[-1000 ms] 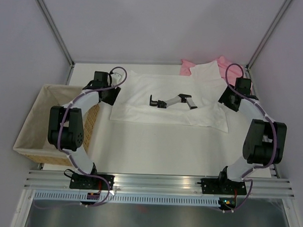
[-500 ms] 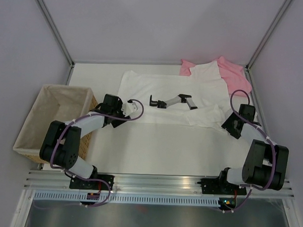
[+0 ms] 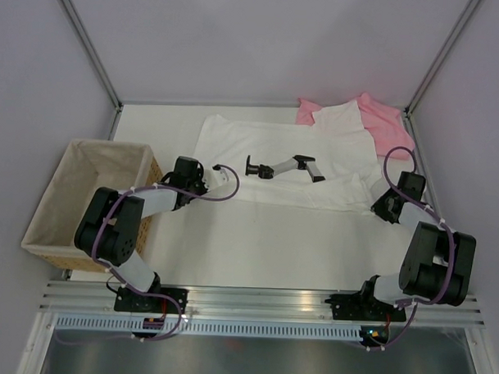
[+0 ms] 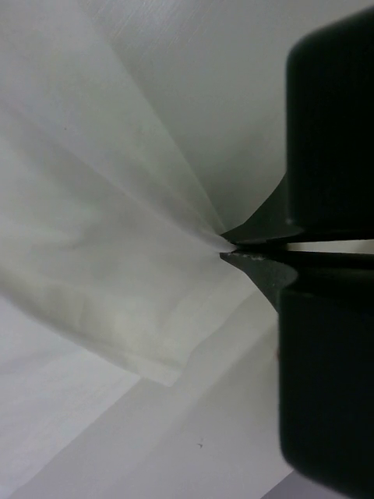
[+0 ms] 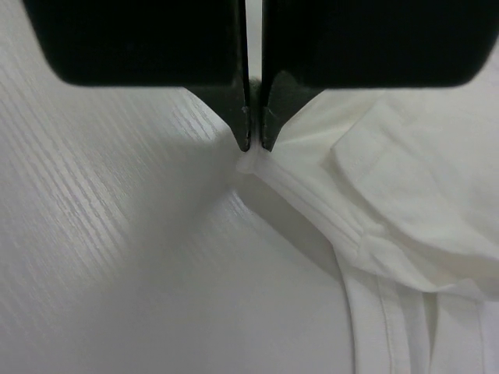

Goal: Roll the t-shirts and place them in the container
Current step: Fold the tshirt

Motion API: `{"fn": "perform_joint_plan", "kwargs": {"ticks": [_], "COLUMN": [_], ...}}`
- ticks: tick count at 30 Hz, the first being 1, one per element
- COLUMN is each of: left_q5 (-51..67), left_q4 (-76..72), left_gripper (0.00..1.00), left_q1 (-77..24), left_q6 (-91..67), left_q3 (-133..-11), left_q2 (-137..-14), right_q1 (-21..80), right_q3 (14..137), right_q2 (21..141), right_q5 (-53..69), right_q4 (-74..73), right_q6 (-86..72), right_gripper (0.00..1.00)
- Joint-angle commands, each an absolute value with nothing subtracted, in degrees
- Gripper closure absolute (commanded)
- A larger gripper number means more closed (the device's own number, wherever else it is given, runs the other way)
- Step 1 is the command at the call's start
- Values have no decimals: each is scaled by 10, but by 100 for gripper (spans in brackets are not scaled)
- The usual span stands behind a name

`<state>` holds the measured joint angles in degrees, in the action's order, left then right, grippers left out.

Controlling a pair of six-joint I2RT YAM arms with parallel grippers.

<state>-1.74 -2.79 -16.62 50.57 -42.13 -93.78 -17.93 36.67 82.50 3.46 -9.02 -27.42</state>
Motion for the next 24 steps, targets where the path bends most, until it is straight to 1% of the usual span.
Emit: {"fn": "perform_joint_plan", "kwargs": {"ticks": [1, 4, 5, 10, 13, 14, 15, 16, 17, 18, 19, 20, 21, 24], "left_q5": [-52, -47, -43, 34, 69, 81, 96, 101, 102, 98, 94, 90, 83, 80], "left_q4": [-18, 31, 69, 148, 208, 226, 255, 266, 276, 280, 292, 294, 300, 327], "left_gripper": [98, 98, 98, 98, 98, 98, 92, 79, 65, 45, 40, 37, 34, 34], "left_q1": [-156, -151, -152, -154, -160, -161, -161, -161, -161, -160, -161, -160, -156, -135], "left_q6": [519, 515, 512, 518, 524, 525, 525, 526, 526, 526, 522, 516, 507, 448], "left_q3": [-395, -384, -381, -344, -330, -330, -330, -330, -330, -330, -335, -339, -359, -415], "left_q2": [-926, -865, -836, -736, -684, -673, -656, -650, -645, -642, -635, -631, -629, -646], "right_q1": [-188, -190, -190, -190, -190, -190, -190, -190, -190, -190, -190, -190, -190, -190], "right_q3": [367, 361, 359, 338, 334, 333, 328, 327, 328, 330, 341, 346, 357, 373], "right_q2": [773, 724, 712, 650, 645, 643, 641, 636, 635, 632, 624, 617, 610, 578], "right_q5": [-16, -33, -30, -16, -5, -2, -3, -3, 12, 10, 6, 4, -10, -2], "right_q4": [-119, -154, -160, -179, -201, -205, -207, -210, -219, -224, -231, -239, -242, -236], "right_q6": [-274, -276, -278, -281, -273, -272, -273, -273, -271, -267, -260, -258, -257, -254], "right_gripper": [100, 100, 100, 100, 98, 95, 91, 81, 54, 46, 41, 38, 38, 37]}}
